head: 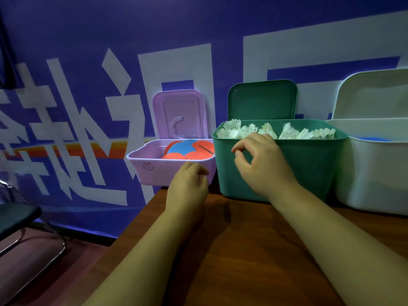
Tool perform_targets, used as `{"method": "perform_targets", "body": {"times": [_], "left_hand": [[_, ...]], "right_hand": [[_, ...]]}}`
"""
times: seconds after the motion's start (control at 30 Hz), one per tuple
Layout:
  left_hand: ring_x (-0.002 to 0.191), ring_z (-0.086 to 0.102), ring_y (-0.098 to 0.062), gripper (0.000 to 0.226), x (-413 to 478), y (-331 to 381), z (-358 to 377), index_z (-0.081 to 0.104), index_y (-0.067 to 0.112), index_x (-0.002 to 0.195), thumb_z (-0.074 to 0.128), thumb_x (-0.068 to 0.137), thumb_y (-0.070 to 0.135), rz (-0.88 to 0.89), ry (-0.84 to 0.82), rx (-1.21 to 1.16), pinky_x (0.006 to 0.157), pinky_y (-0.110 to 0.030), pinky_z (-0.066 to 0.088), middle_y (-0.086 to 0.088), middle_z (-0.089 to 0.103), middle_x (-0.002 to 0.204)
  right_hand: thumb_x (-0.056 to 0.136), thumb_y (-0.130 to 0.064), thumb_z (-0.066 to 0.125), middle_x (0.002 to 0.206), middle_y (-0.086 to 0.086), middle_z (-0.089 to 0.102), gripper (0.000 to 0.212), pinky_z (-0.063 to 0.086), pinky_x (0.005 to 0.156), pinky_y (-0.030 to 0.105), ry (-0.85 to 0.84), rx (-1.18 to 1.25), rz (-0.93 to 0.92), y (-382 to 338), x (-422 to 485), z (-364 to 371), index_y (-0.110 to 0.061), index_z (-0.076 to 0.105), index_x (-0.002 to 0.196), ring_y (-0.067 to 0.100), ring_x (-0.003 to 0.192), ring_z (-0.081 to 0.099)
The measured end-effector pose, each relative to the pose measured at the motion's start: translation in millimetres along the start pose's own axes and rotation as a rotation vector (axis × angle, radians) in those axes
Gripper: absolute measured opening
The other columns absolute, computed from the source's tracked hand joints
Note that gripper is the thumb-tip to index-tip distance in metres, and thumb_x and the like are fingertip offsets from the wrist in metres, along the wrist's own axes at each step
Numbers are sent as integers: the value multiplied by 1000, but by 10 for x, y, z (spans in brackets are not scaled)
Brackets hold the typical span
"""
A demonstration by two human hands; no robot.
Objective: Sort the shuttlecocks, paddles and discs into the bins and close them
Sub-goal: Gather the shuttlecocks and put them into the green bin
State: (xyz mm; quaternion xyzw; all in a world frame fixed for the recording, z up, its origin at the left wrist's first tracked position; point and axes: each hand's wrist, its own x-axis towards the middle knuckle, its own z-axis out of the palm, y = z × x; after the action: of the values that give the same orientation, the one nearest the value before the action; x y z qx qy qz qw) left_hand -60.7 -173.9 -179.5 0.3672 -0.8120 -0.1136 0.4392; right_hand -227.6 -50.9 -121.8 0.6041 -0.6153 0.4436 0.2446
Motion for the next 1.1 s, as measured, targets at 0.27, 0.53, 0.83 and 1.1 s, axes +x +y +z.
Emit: {"method": "perform_targets", "body": {"times": [0.27, 0.53, 0.83, 1.1], "left_hand": [[96, 62, -10, 24, -177, 610, 158, 70, 31, 109, 56, 93, 20, 248, -226, -71, 83, -38, 56, 13, 65, 105], [94, 61, -2, 27, -568, 1824, 676, 71, 36, 109, 56, 92, 21, 530, -718, -60, 87, -35, 56, 19, 66, 103], [101, 63, -20, 30, -1098, 3353, 1510, 65, 22, 118, 64, 96, 43, 541, -817, -125, 86, -34, 51, 1, 68, 115], [86, 66, -19, 25, -1386, 3389, 2065, 72, 24, 91, 75, 86, 49, 284, -767, -463, 78, -35, 53, 0, 67, 90]], "right_hand": [[97, -19, 64, 101, -11, 58, 10, 38, 89, 23, -49, 10, 216, 45, -282, -654, -24, 73, 98, 10, 105, 51], [96, -19, 66, 102, -9, 60, 12, 48, 79, 23, -22, -172, 467, 522, -1305, -1997, -26, 74, 101, 9, 92, 58], [95, -15, 60, 103, -10, 61, 17, 52, 80, 34, 174, -324, 687, 883, -2204, -2998, -25, 71, 103, 8, 80, 58], [102, -16, 53, 113, -11, 62, 19, 54, 88, 38, 142, -364, 783, 1184, -2404, -3105, -26, 67, 111, 11, 103, 60]]}}
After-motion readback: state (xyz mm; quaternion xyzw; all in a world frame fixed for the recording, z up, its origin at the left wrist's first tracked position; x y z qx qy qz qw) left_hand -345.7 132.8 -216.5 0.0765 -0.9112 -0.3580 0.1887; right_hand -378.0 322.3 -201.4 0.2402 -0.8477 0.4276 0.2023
